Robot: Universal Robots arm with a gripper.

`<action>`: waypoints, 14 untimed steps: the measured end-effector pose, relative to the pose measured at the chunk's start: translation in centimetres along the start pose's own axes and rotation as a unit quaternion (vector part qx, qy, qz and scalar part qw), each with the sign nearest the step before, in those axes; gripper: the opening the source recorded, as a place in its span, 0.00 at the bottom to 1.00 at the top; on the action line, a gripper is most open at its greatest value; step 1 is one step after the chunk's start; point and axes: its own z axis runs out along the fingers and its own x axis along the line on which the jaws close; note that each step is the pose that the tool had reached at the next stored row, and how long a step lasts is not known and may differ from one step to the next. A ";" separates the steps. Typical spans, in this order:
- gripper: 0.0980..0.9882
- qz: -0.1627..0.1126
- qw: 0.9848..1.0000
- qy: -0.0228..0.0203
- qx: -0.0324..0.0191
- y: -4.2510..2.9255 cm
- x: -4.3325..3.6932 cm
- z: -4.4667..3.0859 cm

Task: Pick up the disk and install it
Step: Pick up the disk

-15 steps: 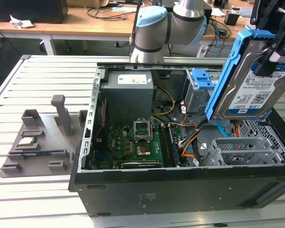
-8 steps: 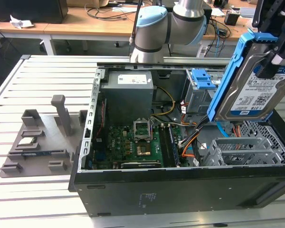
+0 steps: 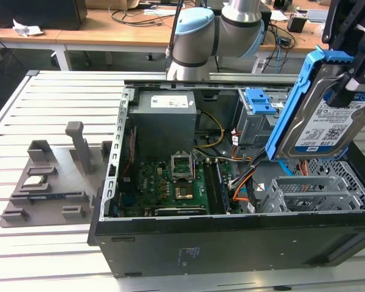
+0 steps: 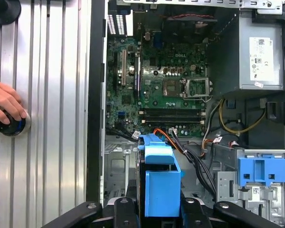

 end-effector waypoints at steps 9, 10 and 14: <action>0.30 0.000 1.000 0.001 0.000 -0.24 0.09 0.96; 0.30 0.000 1.000 0.001 0.000 -0.29 0.10 1.03; 0.30 0.000 1.000 0.003 0.000 -1.17 0.10 1.31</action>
